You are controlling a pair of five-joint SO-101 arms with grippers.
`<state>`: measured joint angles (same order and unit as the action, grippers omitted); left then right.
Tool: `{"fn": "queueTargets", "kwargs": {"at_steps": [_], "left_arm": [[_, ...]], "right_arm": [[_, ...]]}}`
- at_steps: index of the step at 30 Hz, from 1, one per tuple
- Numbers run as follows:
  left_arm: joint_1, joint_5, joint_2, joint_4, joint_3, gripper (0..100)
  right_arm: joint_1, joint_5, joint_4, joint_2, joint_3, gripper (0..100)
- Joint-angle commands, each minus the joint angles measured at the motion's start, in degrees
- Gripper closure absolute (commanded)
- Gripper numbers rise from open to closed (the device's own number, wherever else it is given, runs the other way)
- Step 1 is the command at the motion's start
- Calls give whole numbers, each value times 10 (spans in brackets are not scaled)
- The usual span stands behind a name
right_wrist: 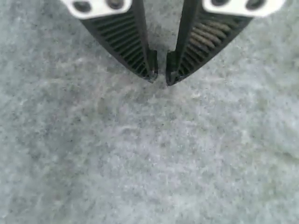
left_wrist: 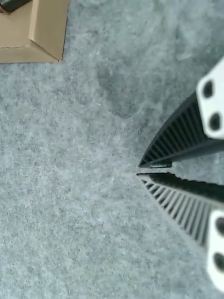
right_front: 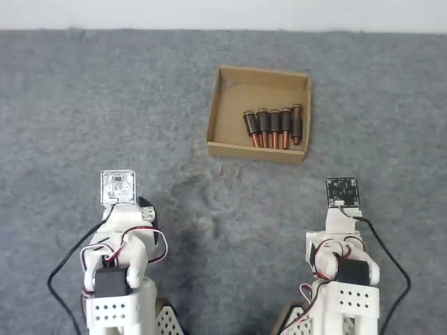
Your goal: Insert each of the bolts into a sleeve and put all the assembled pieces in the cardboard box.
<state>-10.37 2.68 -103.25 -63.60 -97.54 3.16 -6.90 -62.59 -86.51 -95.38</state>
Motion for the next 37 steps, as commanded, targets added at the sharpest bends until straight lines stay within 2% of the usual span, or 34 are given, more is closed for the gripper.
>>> {"fn": "queueTargets", "kwargs": {"at_steps": [1, 5, 11, 14, 15, 37], "left_arm": [[-3, -4, -10, -3, 10, 988], [-3, -4, -10, -4, 10, 988], [-1, -2, -11, -38, 10, 988], [-3, -2, -11, -72, 10, 988], [-3, -3, -12, -91, 10, 988], [-1, -2, -11, -88, 10, 988]], "right_arm": [[7, -9, -5, -10, 14, 992], [6, -11, -10, -34, 8, 992], [8, -11, -55, -184, -11, 992], [10, -10, -125, -164, -11, 992], [10, -10, -118, -160, -10, 992], [7, -11, -105, -160, -11, 992]]}}
